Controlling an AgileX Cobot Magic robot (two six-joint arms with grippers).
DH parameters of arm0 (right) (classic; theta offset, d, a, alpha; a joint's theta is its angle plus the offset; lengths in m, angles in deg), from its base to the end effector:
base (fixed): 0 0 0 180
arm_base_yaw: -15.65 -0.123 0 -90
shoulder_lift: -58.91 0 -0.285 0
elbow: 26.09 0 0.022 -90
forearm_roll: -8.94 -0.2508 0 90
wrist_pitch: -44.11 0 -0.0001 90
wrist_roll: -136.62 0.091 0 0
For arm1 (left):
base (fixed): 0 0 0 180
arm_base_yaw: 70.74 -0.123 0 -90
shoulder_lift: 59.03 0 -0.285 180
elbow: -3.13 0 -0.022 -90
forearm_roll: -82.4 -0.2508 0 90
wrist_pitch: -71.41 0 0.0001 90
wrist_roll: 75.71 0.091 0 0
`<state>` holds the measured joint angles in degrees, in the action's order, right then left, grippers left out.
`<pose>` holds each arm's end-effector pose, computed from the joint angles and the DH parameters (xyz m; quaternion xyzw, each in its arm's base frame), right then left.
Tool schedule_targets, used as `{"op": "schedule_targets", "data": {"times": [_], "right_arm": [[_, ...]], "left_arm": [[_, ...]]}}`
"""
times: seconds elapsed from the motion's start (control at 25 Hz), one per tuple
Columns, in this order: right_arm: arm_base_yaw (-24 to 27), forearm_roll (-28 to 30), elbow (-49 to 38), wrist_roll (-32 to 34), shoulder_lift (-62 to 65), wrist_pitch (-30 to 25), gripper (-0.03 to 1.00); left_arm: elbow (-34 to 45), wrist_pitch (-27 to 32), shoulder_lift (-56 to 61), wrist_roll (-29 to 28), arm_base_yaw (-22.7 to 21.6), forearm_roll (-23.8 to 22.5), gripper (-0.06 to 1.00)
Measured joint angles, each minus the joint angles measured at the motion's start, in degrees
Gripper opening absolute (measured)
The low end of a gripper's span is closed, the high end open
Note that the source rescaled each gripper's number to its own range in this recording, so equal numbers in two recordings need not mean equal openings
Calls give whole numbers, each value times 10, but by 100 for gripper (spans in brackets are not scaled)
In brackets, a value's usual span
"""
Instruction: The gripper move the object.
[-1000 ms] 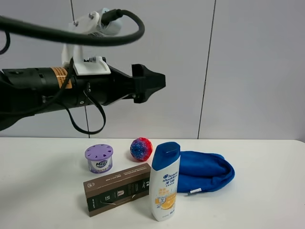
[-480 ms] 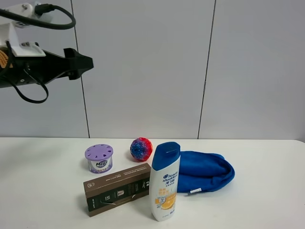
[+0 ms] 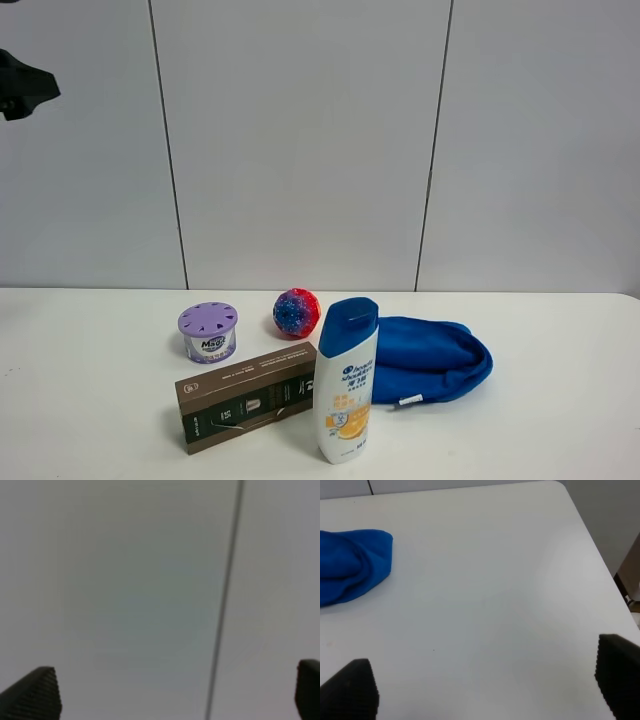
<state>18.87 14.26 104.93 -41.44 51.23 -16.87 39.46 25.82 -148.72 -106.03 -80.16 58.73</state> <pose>-0.0050 -0.0071 0.2753 0.0402 0.8537 -0.0521 0.5166 0.3010 0.0235 0.2889 -0.0224 0.6638 -0.1208 0.7377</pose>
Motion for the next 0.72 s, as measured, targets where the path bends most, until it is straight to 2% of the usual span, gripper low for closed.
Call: {"op": "schedule_targets", "data": {"times": [0.2,0.44,0.72], "right_arm": [[0,0,0,0,0,0,100],[0,0,0,0,0,0,100],[0,0,0,0,0,0,100]], "left_arm": [[46,21,68,-3,-42,-3,92],[69,76,175,-13,-43,4,92],[70,167,285,-70,-43,3,92]]}}
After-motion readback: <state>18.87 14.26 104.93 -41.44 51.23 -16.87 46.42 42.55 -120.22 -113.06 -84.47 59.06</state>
